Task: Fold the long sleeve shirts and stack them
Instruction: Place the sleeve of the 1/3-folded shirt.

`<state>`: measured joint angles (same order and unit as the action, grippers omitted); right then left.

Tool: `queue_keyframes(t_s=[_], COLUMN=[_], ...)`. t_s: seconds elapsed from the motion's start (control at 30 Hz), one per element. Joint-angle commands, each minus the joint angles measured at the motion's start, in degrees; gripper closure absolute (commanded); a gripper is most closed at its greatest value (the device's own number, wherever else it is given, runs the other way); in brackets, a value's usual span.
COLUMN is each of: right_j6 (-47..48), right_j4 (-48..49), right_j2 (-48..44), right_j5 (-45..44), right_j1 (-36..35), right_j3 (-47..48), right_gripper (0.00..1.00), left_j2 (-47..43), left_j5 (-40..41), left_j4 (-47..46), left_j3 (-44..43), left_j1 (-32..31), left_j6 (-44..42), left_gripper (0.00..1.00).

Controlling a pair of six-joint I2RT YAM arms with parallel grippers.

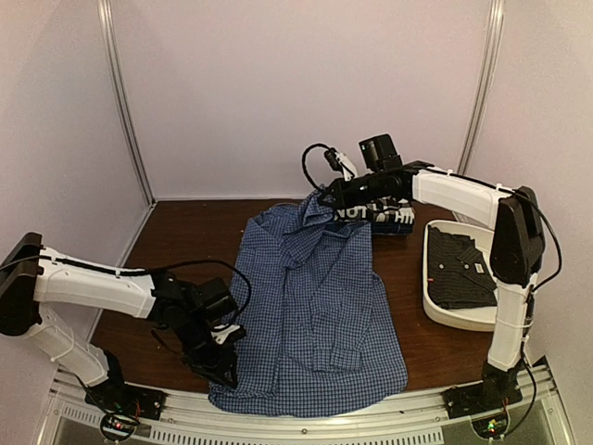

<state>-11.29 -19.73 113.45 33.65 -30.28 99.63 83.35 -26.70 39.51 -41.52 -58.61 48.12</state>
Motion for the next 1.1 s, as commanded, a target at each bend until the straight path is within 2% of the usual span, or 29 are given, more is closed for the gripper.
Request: queue_keyframes(t_s=[0.0, 0.17, 0.27, 0.43, 0.5, 0.6, 0.7, 0.97, 1.07], right_j6=[2.1, 3.0, 3.2, 3.5, 3.4, 3.3, 1.6, -4.9, -6.8], right_j4=[-8.5, -19.2, -25.9, -36.0, -39.6, -43.5, -42.3, -18.3, -12.5], right_j2=[-1.6, -2.6, -2.7, -0.4, 1.9, 7.4, 13.3, 18.2, 18.2], right_j5=[-0.2, -5.8, -9.5, -17.6, -19.0, -20.8, -20.5, -10.1, -8.6], right_j1=[-1.8, -6.0, -9.5, -17.4, -20.6, -24.8, -26.3, -26.3, -26.1], right_j3=[3.8, 6.8, 8.3, 11.1, 13.9, 18.9, 23.2, 22.3, 21.3], right_gripper=[1.00, 1.00, 1.00, 1.00, 1.00, 1.00, 1.00, 0.65, 0.53], left_j2=[-4.1, -8.3, -9.6, -10.6, -10.4, -8.0, -5.0, -0.1, -0.6], left_j5=[-0.8, 0.0, 4.1, 11.5, 12.2, 11.5, 9.0, 9.5, 9.2], left_j4=[3.5, 6.1, 8.3, 11.5, 9.8, 4.8, -2.6, -12.7, -14.4], left_j3=[-1.3, -4.8, -9.0, -14.5, -15.1, -15.2, -13.5, -8.4, -6.7], left_j1=[-0.3, -0.2, 1.4, 13.3, 19.2, 23.1, 23.8, 25.3, 25.3], left_j6=[-1.3, -2.4, -3.4, -5.6, -7.0, -7.0, -5.7, -4.0, -4.3], left_gripper=[0.65, 0.62, 0.62, 0.63, 0.62, 0.62, 0.62, 0.60, 0.58])
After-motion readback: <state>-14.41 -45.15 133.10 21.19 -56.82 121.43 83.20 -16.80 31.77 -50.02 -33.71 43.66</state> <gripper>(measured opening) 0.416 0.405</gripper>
